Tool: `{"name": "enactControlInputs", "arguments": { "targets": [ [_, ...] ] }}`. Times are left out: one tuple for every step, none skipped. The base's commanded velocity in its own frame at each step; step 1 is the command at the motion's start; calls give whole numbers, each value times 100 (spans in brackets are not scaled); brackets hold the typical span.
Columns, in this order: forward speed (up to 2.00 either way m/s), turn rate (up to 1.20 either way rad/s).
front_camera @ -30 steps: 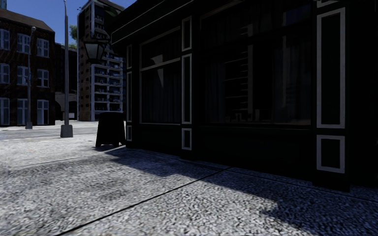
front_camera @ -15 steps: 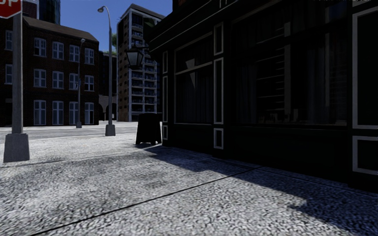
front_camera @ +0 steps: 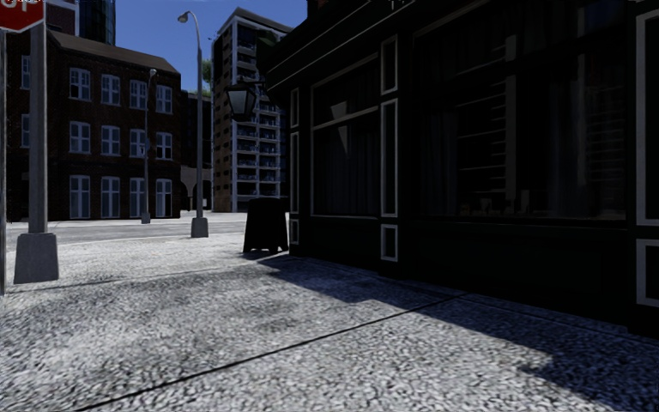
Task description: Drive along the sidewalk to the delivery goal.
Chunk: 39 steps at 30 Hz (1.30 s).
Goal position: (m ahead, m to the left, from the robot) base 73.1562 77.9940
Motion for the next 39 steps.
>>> {"name": "enactControlInputs", "arguments": {
  "targets": [
    [138,48],
    [138,51],
    [138,53],
    [138,53],
    [138,53],
    [138,53],
    [138,53],
    [138,53],
    [138,53],
    [138,53],
    [138,53],
    [138,53],
    [138,53],
    [138,53],
    [138,54],
    [138,54],
    [138,54],
    [138,54],
    [137,54],
    [136,54],
    [136,54],
    [136,54],
    [136,54],
    [136,54],
    [136,54],
    [136,54],
    [136,54],
    [136,54],
    [136,54],
    [136,54],
    [136,54],
    [136,54],
    [146,54],
    [160,54],
    [200,54],
    [200,54],
    [200,51],
    [200,46],
    [200,41]
  ]
}}
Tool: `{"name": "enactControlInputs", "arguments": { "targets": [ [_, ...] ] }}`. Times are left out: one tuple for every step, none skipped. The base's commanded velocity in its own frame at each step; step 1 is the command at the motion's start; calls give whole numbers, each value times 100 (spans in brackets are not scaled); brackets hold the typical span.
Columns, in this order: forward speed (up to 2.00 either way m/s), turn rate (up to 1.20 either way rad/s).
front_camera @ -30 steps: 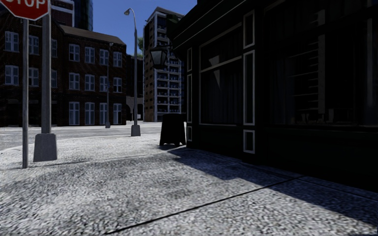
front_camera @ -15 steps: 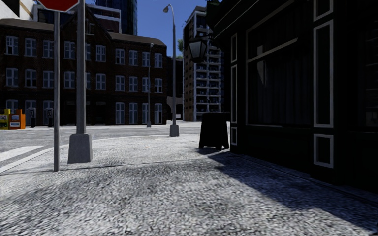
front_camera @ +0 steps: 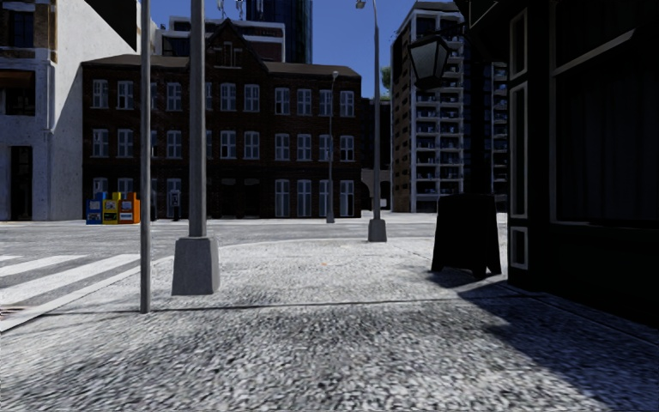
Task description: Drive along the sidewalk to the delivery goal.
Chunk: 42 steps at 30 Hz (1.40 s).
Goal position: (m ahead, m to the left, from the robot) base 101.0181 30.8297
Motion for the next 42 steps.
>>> {"name": "enactControlInputs", "arguments": {
  "targets": [
    [200,41],
    [200,35],
    [200,18],
    [200,3],
    [200,3],
    [200,0],
    [200,0],
    [200,0],
    [200,0],
    [200,0],
    [200,0],
    [200,0],
    [200,0],
    [200,0],
    [200,0],
    [200,0],
    [200,0],
    [200,0],
    [200,0],
    [200,1],
    [200,1],
    [200,5],
    [200,10],
    [200,15],
    [200,15],
    [200,23],
    [200,29],
    [200,29],
    [199,33],
    [192,37],
    [189,38],
    [189,38],
    [187,39],
    [185,39],
    [179,39],
    [179,39],
    [178,39],
    [177,39],
    [175,39],
    [175,39],
    [174,39],
    [174,32]
  ]
}}
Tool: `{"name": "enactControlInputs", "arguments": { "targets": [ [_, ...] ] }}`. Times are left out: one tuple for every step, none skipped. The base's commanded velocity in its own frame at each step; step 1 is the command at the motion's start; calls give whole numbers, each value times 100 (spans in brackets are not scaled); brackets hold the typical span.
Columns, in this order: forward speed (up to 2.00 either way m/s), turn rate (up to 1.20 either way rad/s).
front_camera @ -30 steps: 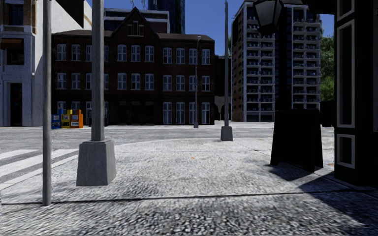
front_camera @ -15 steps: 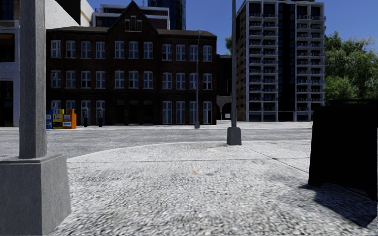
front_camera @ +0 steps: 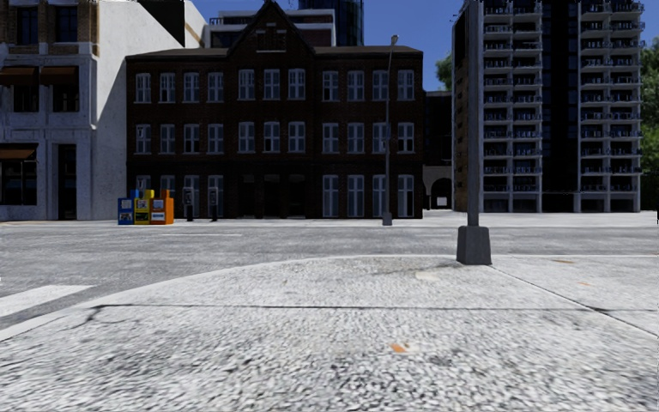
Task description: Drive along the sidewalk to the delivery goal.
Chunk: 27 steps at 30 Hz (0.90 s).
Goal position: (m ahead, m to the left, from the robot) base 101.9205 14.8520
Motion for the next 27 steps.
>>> {"name": "enactControlInputs", "arguments": {
  "targets": [
    [173,18],
    [173,18],
    [165,0],
    [161,0],
    [160,0],
    [160,0],
    [160,0],
    [134,61],
    [129,72],
    [128,75],
    [128,75],
    [128,76],
    [128,76],
    [128,76],
    [128,76],
    [128,76],
    [128,79],
    [128,81],
    [128,81],
    [128,82],
    [128,82],
    [128,82],
    [128,88],
    [128,91],
    [128,93],
    [128,93],
    [128,94]
  ]
}}
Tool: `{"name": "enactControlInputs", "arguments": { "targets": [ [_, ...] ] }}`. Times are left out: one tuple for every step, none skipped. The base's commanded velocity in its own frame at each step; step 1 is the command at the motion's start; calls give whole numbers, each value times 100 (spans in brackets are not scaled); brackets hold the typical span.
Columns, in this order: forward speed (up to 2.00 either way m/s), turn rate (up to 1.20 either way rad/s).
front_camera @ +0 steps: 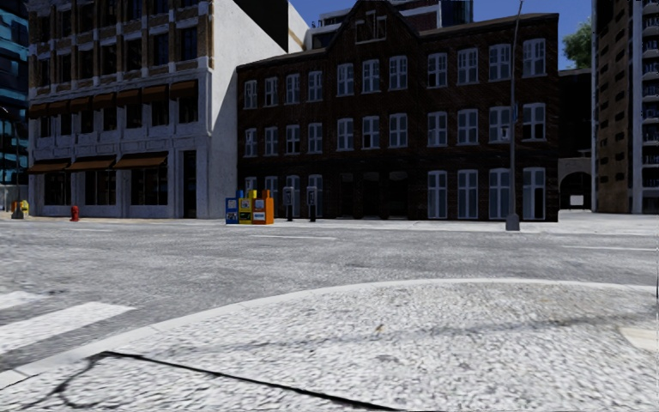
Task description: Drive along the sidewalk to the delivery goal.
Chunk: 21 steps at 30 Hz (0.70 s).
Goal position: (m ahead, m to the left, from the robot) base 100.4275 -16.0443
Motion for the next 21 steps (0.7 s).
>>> {"name": "enactControlInputs", "arguments": {
  "targets": [
    [128,94],
    [128,93],
    [128,93],
    [129,92],
    [133,91],
    [135,90],
    [135,90],
    [139,90],
    [141,90],
    [143,90],
    [143,90],
    [144,89],
    [145,89],
    [146,89],
    [147,89],
    [147,89],
    [147,89],
    [147,89],
    [147,89],
    [147,89],
    [147,89]
  ]
}}
